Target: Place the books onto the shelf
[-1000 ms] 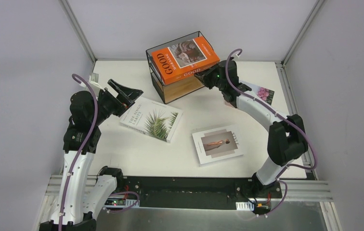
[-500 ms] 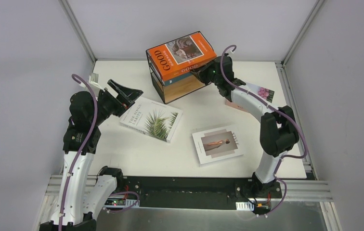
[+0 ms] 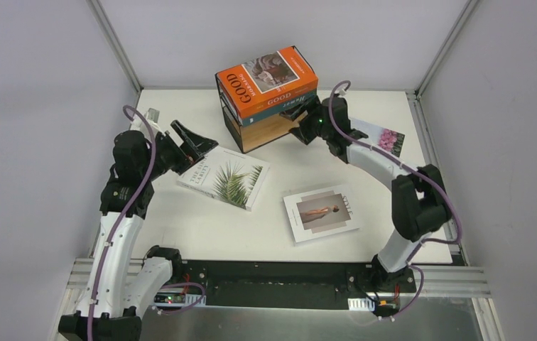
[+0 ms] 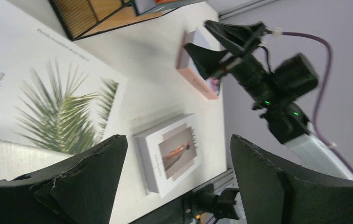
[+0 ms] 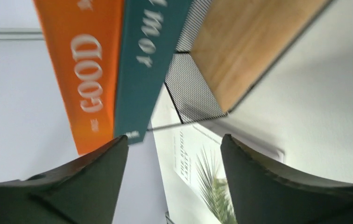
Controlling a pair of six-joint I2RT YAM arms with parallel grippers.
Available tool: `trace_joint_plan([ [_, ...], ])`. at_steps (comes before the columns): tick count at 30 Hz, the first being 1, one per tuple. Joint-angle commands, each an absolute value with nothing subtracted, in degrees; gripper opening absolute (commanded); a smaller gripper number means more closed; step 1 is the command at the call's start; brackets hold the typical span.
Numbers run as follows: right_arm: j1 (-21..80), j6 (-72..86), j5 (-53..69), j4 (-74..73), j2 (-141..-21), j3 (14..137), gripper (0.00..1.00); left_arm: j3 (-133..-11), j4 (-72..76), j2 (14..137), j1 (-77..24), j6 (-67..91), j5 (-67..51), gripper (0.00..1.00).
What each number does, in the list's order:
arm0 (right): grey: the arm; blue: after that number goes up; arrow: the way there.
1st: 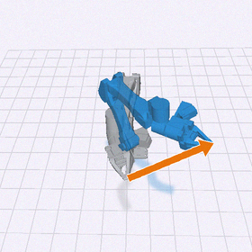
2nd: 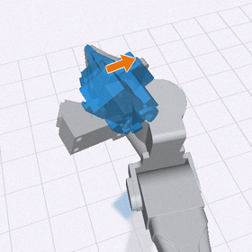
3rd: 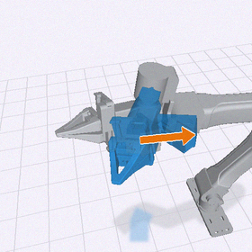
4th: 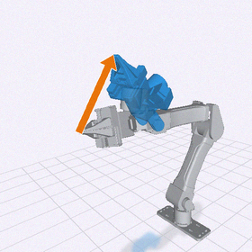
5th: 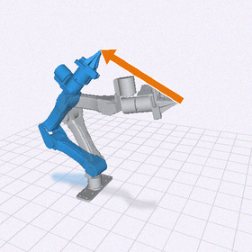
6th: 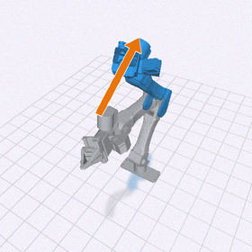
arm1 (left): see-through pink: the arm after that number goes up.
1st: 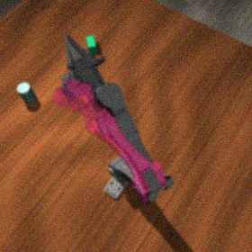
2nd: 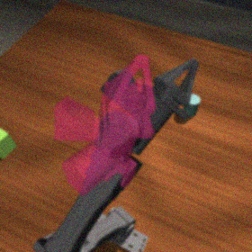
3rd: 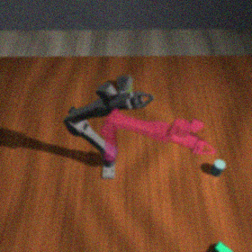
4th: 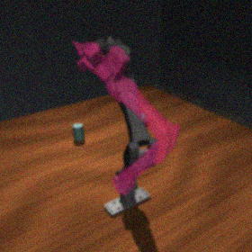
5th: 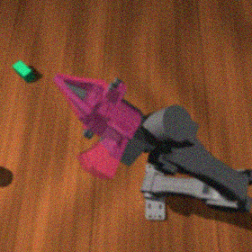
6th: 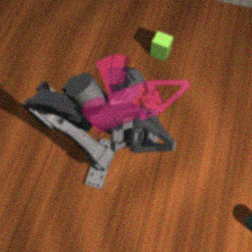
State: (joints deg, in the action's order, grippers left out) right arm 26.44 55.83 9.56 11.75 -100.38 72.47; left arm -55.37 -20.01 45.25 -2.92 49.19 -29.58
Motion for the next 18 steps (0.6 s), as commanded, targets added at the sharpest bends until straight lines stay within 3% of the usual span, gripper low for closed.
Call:
trace_joint_plan([
  [1, 26.31, 52.66, 9.95, 13.89, -88.32, 63.03, 0.82, -51.74, -22.13, 48.33, -2.61, 41.71, -28.35, 0.86],
  [4, 26.82, 51.72, 12.55, 15.32, -83.52, 55.03, 0.98, -49.01, -24.0, 49.65, -2.63, 38.49, -20.03, 0.91],
  [5, 27.09, 52.98, 14.56, 18.21, -82.72, 51.85, 0.99, -47.97, -23.95, 49.36, -2.59, 38.52, -14.3, 0.93],
  [10, 32.07, 58.66, 17.88, 42.43, -83.34, 36.67, 1.0, -47.93, -23.47, 50.14, -2.57, 35.89, -0.95, 0.99],
  [15, 36.05, 64.12, 15.54, 62.29, -92.01, 33.04, 0.95, -51.97, -23.53, 60.63, -0.65, 31.49, -1.15, 0.99],
  [18, 38.0, 66.68, 16.62, 66.88, -99.11, 35.57, 0.88, -52.55, -22.75, 66.39, 6.33, 32.6, -9.12, 0.99],
])
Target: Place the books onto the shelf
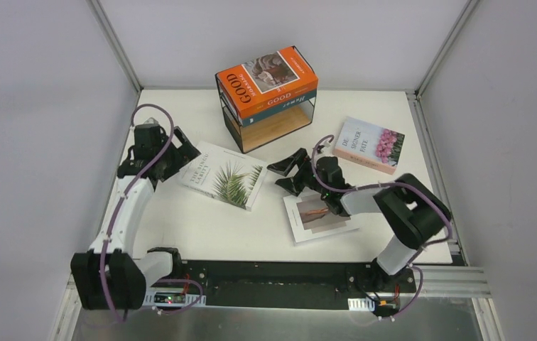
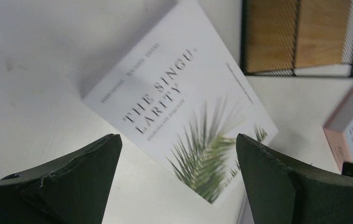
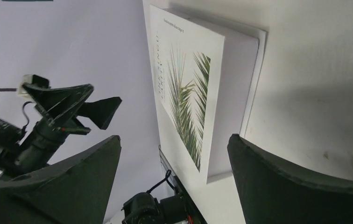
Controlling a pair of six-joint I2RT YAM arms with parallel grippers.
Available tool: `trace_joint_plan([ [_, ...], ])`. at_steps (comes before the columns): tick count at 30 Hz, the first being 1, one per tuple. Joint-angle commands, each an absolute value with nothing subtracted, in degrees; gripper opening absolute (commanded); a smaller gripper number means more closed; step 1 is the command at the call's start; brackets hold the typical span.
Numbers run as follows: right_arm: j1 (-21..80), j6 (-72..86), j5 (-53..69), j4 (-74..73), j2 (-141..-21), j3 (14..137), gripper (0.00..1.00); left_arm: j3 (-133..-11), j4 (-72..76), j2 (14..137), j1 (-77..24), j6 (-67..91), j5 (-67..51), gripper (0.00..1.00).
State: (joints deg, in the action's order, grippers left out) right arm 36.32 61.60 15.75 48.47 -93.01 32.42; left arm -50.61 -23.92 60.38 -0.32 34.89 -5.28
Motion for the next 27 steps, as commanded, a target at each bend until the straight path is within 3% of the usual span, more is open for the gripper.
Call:
trace_joint_plan([
  [1, 38.65, 67.17, 16.46, 67.15, -101.15, 36.55, 0.87, -52.53, -22.17, 68.14, 8.08, 32.75, -11.49, 0.99],
  [7, 41.49, 66.87, 13.73, 65.09, -106.61, 39.26, 0.82, -51.77, -17.35, 76.75, 14.22, 33.44, -20.97, 0.99],
  [19, 44.9, 59.05, 8.73, 47.55, -103.61, 43.4, 0.8, -51.96, -10.52, 89.2, 15.03, 36.14, -27.23, 0.98],
  [27, 44.86, 54.15, -2.87, 31.8, -91.88, 36.02, 0.83, -44.22, -6.88, 83.12, 13.96, 39.32, -32.78, 0.95],
])
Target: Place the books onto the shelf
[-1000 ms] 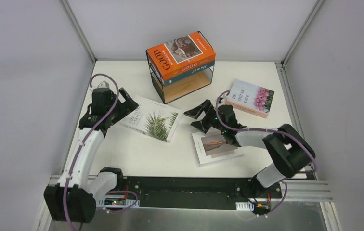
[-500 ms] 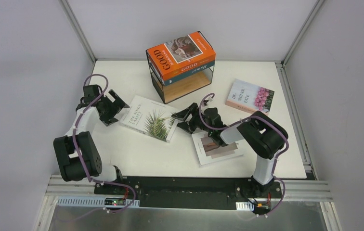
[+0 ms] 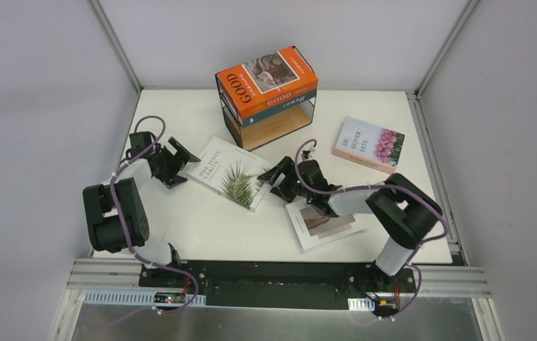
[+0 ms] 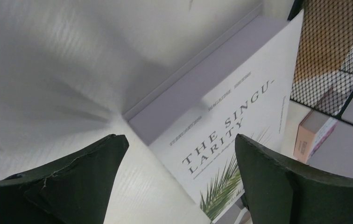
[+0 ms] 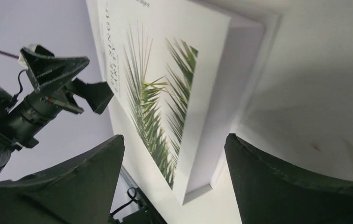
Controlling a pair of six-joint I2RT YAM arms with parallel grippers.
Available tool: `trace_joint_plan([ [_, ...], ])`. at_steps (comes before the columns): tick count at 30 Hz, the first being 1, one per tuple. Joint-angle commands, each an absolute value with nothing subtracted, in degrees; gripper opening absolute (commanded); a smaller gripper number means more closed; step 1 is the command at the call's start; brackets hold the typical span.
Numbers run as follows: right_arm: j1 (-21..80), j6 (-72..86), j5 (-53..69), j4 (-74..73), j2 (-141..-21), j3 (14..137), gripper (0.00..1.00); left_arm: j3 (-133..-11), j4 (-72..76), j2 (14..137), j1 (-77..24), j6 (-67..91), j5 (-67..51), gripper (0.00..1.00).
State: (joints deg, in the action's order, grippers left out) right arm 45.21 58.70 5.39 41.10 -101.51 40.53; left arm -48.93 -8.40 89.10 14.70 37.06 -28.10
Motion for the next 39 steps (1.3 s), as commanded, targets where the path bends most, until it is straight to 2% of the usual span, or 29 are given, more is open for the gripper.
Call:
trace_joint_plan([
  [1, 44.74, 53.26, -4.4, 29.81, -88.2, 34.29, 0.84, -42.4, -6.83, 81.3, 13.39, 39.21, -32.78, 0.95],
  [7, 44.25, 49.21, -12.5, 15.22, -73.59, 28.09, 0.89, -34.67, -6.37, 74.22, 7.71, 41.12, -32.92, 0.95],
  [12, 43.92, 44.4, -12.17, 7.44, -66.64, 30.54, 0.89, -30.43, -6.15, 66.39, 3.5, 43.95, -30.53, 0.95],
  [17, 48.18, 39.02, -7.71, 5.13, -67.07, 36.35, 0.85, -37.46, -15.3, 62.55, 3.95, 38.83, -23.62, 0.97],
  [20, 52.58, 36.79, -1.25, 6.1, -69.9, 39.2, 0.81, -42.67, -17.39, 64.46, 6.58, 37.61, -22.21, 0.97],
  [24, 58.41, 31.79, 5.47, 3.15, -74.53, 42.42, 0.59, -48.49, -17.57, 70.7, 9.79, 36.2, -21.67, 0.98],
  [26, 61.19, 30.09, 5.69, -1.06, -76.41, 43.9, 0.54, -52.05, -17.58, 75.41, 10.7, 35.28, -22.95, 0.97],
  [33, 66.77, 29.43, -2.36, -13.47, -76.82, 43.04, 0.53, -61.66, -17.06, 90.49, 10.98, 33.46, -24.33, 0.97],
  [39, 65.78, 30.03, -14.09, -27.02, -74.07, 41.17, 0.56, -60.2, -11.65, 96.22, 10.9, 35.82, -27.06, 0.97],
])
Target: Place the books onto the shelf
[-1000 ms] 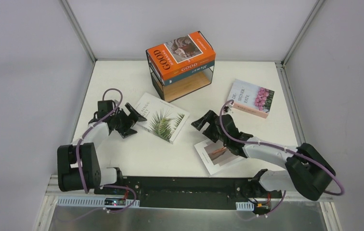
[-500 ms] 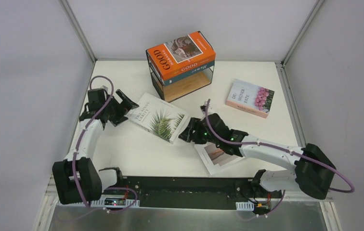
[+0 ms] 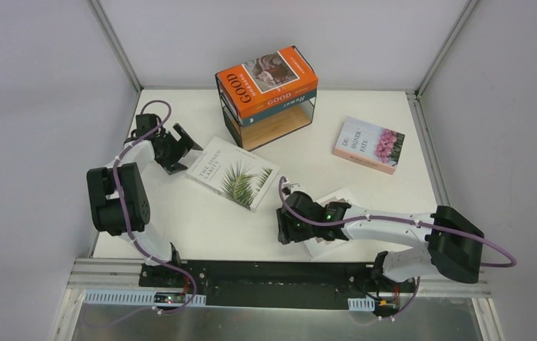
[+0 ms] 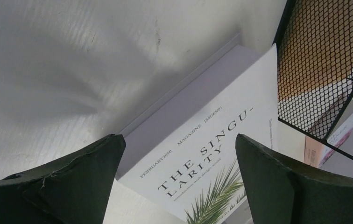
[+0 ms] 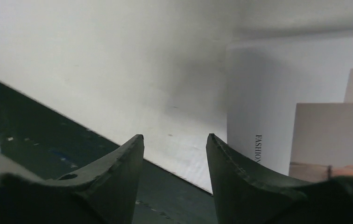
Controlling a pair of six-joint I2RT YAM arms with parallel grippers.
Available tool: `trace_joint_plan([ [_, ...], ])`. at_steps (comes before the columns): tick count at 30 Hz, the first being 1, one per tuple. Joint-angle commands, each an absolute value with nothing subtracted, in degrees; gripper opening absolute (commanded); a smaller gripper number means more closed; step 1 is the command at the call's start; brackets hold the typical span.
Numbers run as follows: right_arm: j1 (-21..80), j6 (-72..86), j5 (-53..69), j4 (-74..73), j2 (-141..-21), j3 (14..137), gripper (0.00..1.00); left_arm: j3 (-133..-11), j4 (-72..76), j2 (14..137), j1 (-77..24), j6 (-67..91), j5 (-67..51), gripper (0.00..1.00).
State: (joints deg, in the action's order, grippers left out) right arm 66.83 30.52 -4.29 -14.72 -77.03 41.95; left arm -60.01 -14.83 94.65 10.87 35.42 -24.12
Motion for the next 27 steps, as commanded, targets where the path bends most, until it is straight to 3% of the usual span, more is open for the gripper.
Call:
trace_joint_plan([
  [1, 64.96, 30.44, -14.85, -28.4, -73.71, 40.83, 0.56, -59.53, -10.5, 96.46, 10.9, 36.32, -27.61, 0.97],
  [12, 50.73, 34.58, -20.65, -30.39, -67.27, 41.51, 0.6, -43.33, -0.87, 88.15, 5.23, 43.32, -32.16, 0.95],
  [18, 49.56, 37.75, -15.39, -19.21, -66.99, 43.69, 0.95, -35.28, -1.52, 78.33, -1.36, 46.13, -32.06, 0.94],
  [23, 42.05, 42.22, -2.17, -7.13, -69.7, 41.27, 0.98, -27.81, -2.73, 68.45, -6.35, 48.83, -31.59, 0.94],
  [27, 39.36, 40.56, -1.25, -4.74, -72.75, 41.43, 0.99, -25.84, -7.55, 61.65, -6.33, 46.19, -27.95, 0.95],
])
